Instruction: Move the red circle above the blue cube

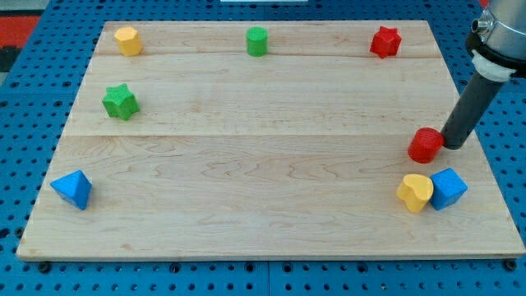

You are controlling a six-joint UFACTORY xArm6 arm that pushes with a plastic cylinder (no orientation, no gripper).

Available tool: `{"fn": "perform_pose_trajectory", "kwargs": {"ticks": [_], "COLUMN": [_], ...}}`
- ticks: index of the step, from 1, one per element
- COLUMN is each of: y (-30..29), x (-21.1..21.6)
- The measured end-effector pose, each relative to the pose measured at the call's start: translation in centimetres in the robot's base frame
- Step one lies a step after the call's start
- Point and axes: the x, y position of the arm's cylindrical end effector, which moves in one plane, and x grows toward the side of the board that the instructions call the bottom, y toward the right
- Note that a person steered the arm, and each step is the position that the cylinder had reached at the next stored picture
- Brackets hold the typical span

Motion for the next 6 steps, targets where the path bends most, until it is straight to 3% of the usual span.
{"fn": "perform_pose_trajectory", "kwargs": {"ticks": [1, 2, 3, 4, 6], "y": [-0.1, -3.3, -3.3, -3.0, -3.0], "x": [-3.8, -3.4, 1.6, 2.3, -9.0]}}
